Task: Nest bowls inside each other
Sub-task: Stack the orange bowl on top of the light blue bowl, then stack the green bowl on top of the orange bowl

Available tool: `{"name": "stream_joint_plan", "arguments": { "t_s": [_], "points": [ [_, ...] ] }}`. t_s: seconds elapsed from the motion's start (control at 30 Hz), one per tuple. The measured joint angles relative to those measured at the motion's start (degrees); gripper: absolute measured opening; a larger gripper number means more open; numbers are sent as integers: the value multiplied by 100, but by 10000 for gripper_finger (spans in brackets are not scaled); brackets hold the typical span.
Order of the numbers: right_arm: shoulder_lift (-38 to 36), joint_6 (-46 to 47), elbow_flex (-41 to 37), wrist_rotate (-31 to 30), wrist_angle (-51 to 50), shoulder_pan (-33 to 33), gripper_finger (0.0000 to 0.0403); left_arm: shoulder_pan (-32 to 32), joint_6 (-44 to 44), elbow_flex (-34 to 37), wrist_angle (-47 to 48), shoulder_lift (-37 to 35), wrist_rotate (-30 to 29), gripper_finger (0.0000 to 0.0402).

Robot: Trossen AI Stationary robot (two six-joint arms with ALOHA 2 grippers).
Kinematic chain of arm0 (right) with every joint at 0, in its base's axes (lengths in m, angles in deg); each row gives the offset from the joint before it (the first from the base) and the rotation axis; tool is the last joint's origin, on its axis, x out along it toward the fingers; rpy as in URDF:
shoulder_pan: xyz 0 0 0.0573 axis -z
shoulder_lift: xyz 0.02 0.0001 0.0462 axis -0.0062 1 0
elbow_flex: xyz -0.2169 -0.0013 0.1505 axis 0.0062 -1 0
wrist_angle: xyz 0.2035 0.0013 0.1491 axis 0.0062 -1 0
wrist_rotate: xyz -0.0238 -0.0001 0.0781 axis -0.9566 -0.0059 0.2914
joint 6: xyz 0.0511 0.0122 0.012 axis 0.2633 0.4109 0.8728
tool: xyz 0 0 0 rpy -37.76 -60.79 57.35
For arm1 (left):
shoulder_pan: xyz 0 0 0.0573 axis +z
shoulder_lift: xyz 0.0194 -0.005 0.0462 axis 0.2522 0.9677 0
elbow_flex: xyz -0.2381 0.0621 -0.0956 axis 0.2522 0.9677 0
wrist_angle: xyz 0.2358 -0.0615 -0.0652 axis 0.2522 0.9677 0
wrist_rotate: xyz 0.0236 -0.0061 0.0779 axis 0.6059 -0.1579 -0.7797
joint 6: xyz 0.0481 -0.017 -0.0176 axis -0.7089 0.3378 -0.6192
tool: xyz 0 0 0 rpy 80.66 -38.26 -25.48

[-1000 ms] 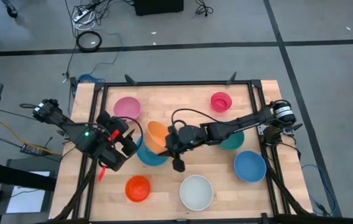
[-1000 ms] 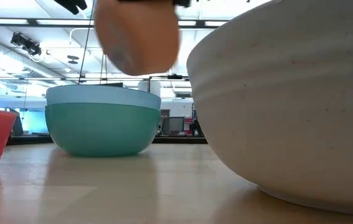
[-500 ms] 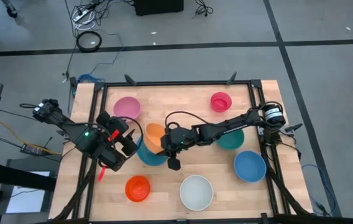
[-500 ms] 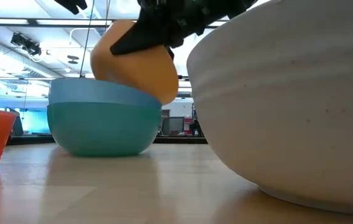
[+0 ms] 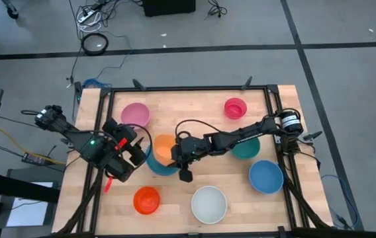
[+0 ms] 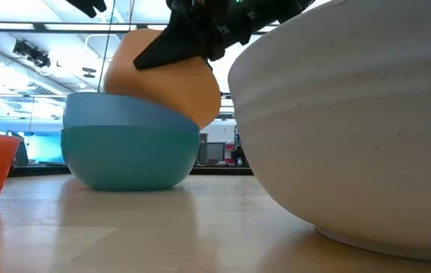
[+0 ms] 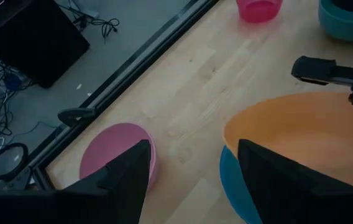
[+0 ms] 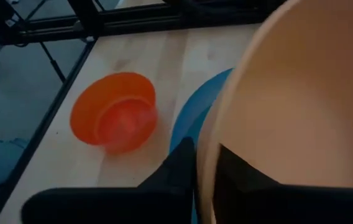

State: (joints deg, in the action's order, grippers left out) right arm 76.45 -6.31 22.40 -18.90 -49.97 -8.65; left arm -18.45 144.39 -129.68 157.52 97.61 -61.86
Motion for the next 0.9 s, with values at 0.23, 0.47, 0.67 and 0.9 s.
{"name": "stream_joint_plan", "arguments": {
  "t_s": [0.23,0.47,0.67,0.9],
  "points": [
    [0,269,0,41,0,-36,95,-2,21,0,0,0,0,250],
    [0,260,96,80,-193,-112,131,0,24,0,0,0,0,250],
    [-307,56,238,-720,-1142,-248,131,0,28,0,0,0,0,250],
    [-1398,910,258,-2773,-4015,-689,125,-1,26,0,1,2,-2,250]
  ]
}}
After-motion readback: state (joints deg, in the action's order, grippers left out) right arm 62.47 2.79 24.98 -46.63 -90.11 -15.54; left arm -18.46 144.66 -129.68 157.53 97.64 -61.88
